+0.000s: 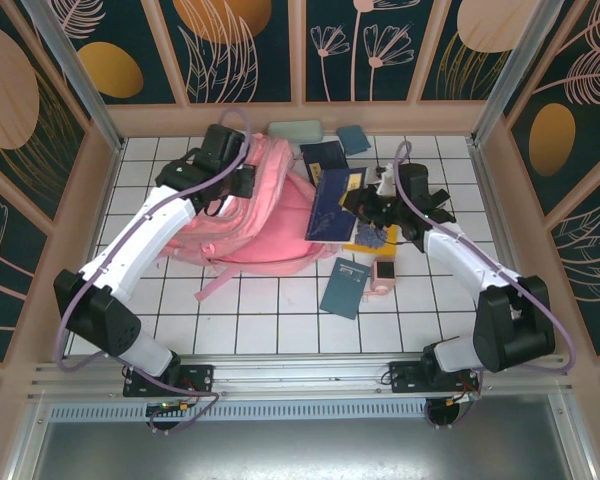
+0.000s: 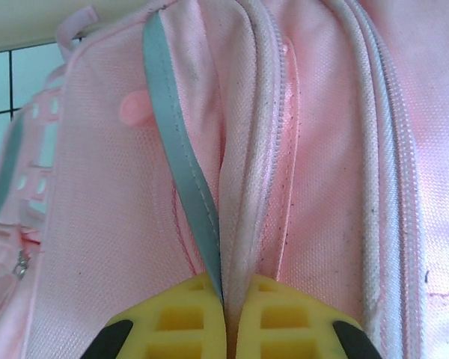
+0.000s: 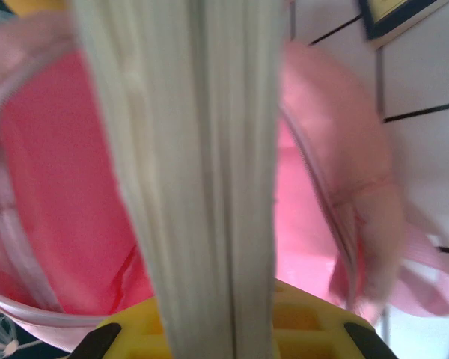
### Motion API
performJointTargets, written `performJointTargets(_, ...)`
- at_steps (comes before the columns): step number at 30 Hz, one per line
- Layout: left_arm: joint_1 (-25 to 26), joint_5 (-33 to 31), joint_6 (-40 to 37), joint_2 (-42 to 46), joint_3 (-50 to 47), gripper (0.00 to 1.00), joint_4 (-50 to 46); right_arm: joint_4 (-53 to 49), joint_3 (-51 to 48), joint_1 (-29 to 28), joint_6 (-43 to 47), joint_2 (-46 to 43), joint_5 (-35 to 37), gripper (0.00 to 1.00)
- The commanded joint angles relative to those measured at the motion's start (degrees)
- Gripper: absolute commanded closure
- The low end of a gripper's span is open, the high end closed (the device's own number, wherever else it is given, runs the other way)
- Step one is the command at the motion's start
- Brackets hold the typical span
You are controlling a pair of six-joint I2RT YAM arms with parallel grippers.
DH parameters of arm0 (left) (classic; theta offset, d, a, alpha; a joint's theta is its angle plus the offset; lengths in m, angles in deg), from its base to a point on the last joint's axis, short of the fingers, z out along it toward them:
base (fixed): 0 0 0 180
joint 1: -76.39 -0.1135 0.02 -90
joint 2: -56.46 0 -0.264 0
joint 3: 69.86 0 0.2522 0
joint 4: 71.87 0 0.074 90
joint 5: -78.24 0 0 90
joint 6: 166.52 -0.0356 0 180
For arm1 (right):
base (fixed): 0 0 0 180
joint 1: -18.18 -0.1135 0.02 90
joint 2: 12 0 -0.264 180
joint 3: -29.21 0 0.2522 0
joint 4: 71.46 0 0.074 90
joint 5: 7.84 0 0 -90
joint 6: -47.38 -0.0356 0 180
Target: Pack books, pencil case, and school supplies into a backpack
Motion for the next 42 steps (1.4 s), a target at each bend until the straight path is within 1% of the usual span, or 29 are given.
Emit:
performJointTargets(1,-2.0,1.9,-2.2,2.5,2.5,1.0,4.1,8.7,1.6,-3.4,-7.4,3.3,-3.3,1.0)
performJointTargets(3,-2.9,3.7,-1.9,2.4,2.3,1.0,4.9,9.3,3.0,-5.3,-9.8,5.6,-2.0,1.0)
performJointTargets(5,-3.3,7.3,-1.8,2.4,2.1,1.0,5.6,10.3,4.4,-7.1,-11.8,7.8,-1.1,1.0)
performJointTargets(10,-3.5,12.7,0.6,3.9,0.4,1.0,9.8,11.7,8.9,-11.6,-16.9,13.4,5.0,1.0)
performJointTargets(12,-3.7,15.1,2.0,4.3,-0.4,1.0,11.1,13.8,10.7,-12.4,-19.6,16.7,6.6,1.0)
performJointTargets(13,-3.7,16.2,2.8,4.5,-0.8,1.0,11.7,14.8,11.8,-13.8,-20.9,18.5,6.9,1.0)
performJointTargets(16,-3.7,20.3,4.8,4.8,-2.1,1.0,14.0,21.9,15.6,-16.0,-24.4,24.7,6.1,1.0)
performJointTargets(19,-3.7,21.6,6.0,4.8,-2.7,1.0,15.7,21.8,22.0,-17.9,-24.7,30.9,7.7,1.0)
performJointTargets(24,-3.7,22.0,11.4,7.3,-6.2,1.0,22.4,25.5,27.6,-19.9,-26.5,39.9,11.5,1.0)
performJointTargets(26,-3.7,22.4,13.7,7.8,-7.7,1.0,25.2,27.2,30.9,-20.3,-27.9,44.3,11.8,1.0)
performJointTargets(28,-3.7,22.6,15.4,7.8,-8.6,1.0,27.0,26.6,36.3,-20.7,-28.8,49.4,11.5,0.99)
performJointTargets(29,-3.7,22.4,15.8,7.5,-8.7,1.0,27.5,25.5,40.1,-20.9,-28.9,52.4,10.8,0.93)
performJointTargets(30,-3.8,22.1,15.8,7.5,-8.8,1.0,27.9,24.5,44.2,-21.1,-28.7,55.3,9.9,0.86)
performJointTargets(32,-3.9,20.9,15.9,7.3,-8.8,1.0,28.2,22.4,50.6,-21.3,-27.9,59.4,8.5,0.75)
performJointTargets(35,-4.3,19.5,15.8,6.9,-8.8,1.0,27.6,17.5,55.7,-20.9,-24.7,61.4,8.3,0.49)
performJointTargets(37,-4.9,18.3,15.6,7.0,-9.3,1.0,27.1,14.0,55.9,-20.3,-21.9,60.0,9.3,0.35)
performJointTargets(38,-5.4,18.1,15.5,7.1,-9.6,1.0,27.0,13.5,54.9,-19.9,-21.0,58.9,9.5,0.31)
performJointTargets(39,-6.0,18.3,15.4,7.2,-9.8,1.0,26.8,13.9,53.0,-19.3,-20.0,57.4,9.2,0.29)
performJointTargets(41,-7.5,19.1,15.8,7.9,-10.1,1.0,26.6,13.0,49.4,-18.5,-17.7,54.1,9.0,0.22)
performJointTargets(42,-8.3,19.2,15.8,8.4,-10.2,1.0,26.2,12.8,46.9,-18.0,-16.2,52.0,8.5,0.21)
